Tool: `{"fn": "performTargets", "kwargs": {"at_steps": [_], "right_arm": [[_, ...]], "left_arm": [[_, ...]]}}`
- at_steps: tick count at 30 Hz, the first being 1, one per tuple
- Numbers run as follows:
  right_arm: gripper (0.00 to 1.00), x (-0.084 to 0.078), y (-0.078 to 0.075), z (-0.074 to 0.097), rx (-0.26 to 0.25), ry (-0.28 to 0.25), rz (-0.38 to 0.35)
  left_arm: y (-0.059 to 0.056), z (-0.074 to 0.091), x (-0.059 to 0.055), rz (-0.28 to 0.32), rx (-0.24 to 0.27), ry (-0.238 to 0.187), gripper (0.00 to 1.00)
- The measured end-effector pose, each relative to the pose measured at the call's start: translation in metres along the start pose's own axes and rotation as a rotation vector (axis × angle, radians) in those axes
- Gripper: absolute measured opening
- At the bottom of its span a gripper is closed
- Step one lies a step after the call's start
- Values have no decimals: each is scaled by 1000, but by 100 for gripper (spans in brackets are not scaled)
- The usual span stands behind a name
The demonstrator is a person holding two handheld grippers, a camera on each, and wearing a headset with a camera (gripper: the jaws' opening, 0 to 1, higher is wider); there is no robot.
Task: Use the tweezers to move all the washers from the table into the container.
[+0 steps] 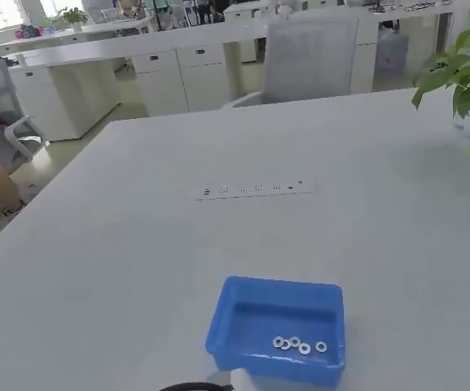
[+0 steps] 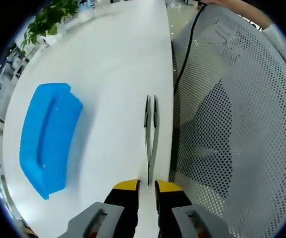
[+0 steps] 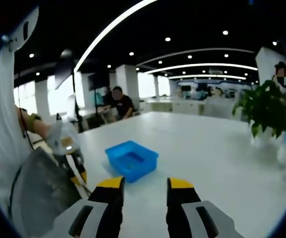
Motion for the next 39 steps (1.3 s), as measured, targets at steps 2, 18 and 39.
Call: {"fn": "performTargets", "kwargs": {"at_steps": [2,18,39], "right_arm": [[32,-1,1,0,1,9,16],[50,3,-9,5,-64,-34,27],[90,11,-41,11,-233,-107,85]], "left_arm": [[-1,5,-1,27,27,-17,10],[33,93,-11,528,433,-566,33],[68,149,8,827,656,-1174,99]]}}
Point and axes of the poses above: the centre of the closed fingertips' face, and the gripper's own axes: z roughly backward along the fingers, y roughly to its left, x roughly out of its top, the point moved 2 cm from there along z, roughly backward along the fingers, and after that the axes turned 2 degrees about x, right-handed, at the moved point
